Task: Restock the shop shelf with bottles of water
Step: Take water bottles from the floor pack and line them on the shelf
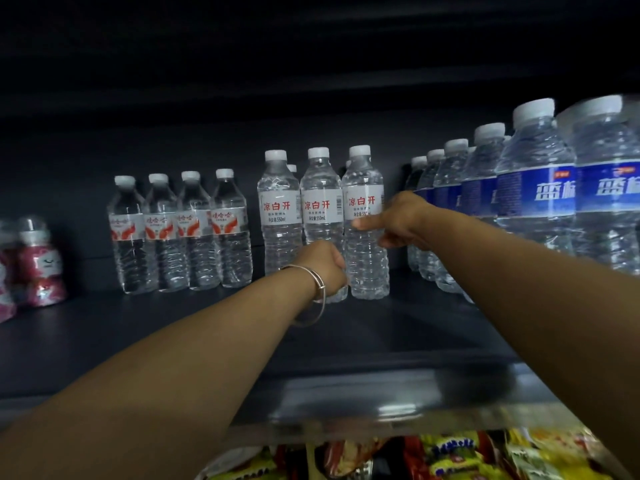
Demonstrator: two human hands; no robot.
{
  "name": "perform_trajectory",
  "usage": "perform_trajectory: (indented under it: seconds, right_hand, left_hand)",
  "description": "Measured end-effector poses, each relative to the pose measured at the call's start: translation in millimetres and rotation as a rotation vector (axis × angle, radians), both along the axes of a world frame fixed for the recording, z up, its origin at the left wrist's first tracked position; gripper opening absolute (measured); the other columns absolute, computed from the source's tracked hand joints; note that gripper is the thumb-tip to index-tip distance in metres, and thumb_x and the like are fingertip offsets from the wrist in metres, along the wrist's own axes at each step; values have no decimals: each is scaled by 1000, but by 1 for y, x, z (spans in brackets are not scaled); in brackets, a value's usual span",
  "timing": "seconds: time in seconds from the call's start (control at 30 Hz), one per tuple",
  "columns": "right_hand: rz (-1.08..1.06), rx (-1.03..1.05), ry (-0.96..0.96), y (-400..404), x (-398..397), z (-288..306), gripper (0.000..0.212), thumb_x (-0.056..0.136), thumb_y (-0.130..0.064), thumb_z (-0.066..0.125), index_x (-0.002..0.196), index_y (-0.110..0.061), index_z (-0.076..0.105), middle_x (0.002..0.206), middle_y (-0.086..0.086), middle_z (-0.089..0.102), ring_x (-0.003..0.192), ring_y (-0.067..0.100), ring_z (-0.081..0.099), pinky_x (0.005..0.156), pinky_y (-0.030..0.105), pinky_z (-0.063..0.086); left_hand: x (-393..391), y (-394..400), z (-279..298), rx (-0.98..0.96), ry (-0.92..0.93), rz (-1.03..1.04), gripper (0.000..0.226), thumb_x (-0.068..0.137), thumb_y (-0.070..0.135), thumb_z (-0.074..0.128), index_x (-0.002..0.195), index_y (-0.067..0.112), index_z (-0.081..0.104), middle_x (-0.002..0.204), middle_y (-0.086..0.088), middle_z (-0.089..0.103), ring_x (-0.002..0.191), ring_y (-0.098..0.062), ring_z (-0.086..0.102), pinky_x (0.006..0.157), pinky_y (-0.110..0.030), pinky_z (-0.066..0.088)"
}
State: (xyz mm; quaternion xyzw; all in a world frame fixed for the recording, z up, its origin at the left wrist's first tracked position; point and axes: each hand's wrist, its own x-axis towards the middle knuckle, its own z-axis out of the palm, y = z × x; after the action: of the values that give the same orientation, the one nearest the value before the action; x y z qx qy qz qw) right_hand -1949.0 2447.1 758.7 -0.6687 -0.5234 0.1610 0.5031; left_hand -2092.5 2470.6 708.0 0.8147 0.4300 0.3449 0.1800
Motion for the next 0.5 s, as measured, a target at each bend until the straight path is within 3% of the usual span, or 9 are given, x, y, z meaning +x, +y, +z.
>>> perform_trajectory:
  seconds: [0.13,0.27,0.37,0.5]
  right_hand:
    - [-72,23,-86,-20,-8,-4,40,77,-26,76,107,-3,63,102,11,67,82,23,67,73,33,59]
    - [-232,46,-540,-62,-29,-15,41,86,-35,65,116,-8,57,97,6,63,90,21,59,78,31,48]
    - [-314,67,-872,-102,-43,-31,57,89,-42,57,138,-15,42,124,11,59,114,30,54,92,38,45]
    - [-394,10,-1147,-156,-48,-57,67,91,-46,52,147,-22,27,153,5,30,136,28,31,107,42,26]
  left_hand:
    - [-7,-12,1,41,26,-32,12,82,9,66,80,16,56,106,-10,65,100,-27,61,93,-38,50]
    - [-21,-36,5,155,70,-103,22,87,17,62,107,12,56,116,-9,60,105,-26,58,92,-32,47]
    - [-30,-62,5,413,166,-115,38,88,23,59,123,11,52,128,-9,51,118,-26,48,99,-32,39]
    - [-36,-106,-11,553,158,-176,49,87,29,57,132,16,41,137,-4,39,129,-24,35,107,-37,24]
